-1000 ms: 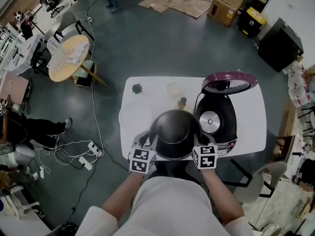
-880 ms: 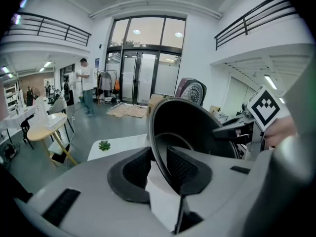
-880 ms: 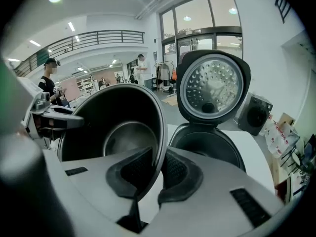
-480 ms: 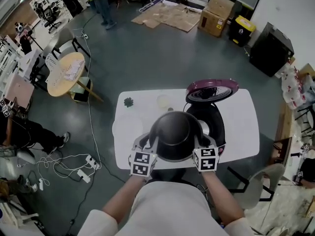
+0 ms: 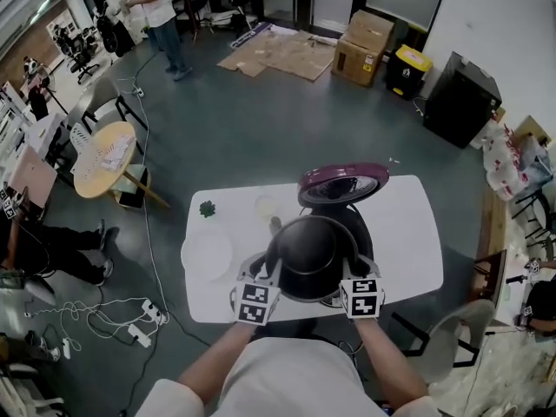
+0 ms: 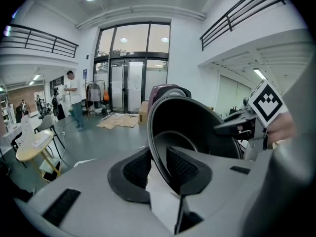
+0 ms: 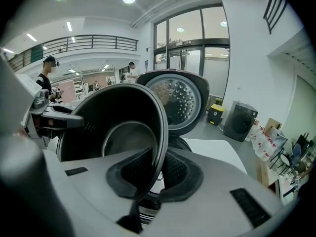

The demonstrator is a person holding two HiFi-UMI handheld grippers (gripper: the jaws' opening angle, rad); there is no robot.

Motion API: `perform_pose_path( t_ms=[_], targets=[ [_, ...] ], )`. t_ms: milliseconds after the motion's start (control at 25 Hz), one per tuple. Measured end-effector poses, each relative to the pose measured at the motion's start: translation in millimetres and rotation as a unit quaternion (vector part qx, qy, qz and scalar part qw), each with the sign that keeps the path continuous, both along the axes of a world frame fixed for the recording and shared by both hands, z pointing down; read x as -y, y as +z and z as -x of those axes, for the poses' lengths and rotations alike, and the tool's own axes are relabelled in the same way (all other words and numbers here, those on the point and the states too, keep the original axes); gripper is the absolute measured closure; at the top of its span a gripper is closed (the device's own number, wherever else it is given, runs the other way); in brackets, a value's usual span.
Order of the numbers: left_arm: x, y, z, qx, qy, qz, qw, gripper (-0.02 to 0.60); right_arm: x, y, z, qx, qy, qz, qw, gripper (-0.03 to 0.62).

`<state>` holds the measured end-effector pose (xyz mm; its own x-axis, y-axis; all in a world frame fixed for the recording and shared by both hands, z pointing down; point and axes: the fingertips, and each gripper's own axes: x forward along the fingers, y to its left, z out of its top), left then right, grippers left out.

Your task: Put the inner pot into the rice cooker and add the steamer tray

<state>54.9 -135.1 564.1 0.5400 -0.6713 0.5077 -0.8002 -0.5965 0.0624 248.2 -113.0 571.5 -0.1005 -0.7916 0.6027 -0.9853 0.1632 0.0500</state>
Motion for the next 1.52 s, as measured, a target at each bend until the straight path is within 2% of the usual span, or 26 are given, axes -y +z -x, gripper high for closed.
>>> perform_pose_path(
  t_ms=[360,640,1200,1520],
  targets=[
    [5.6,12.4,-56.6,0.002,0.016,-0.003,0.9999,0.469,-1.1,5.1,-55.6,-0.015,0.017,0.002,1.0,0.534],
    [6.4,31.6,-83.9,0.014,0.019,0.009,0.9997,0.469,-1.1,19.7,-82.5,-0.025,0.017,0.015,0.999,0.534],
    [25.4,74.1,-107.1,0.055,0.02,0.048,0.9971,0.468,20.4,61.0,-103.4,-0.031,-0.01,0.061,0.998,0.523],
    [32.5,102.9,-114.3,0.102,0.025,0.082,0.9911,0.462,29.3,90.5,-109.3,-0.034,-0.025,0.104,0.994,0.516]
  ],
)
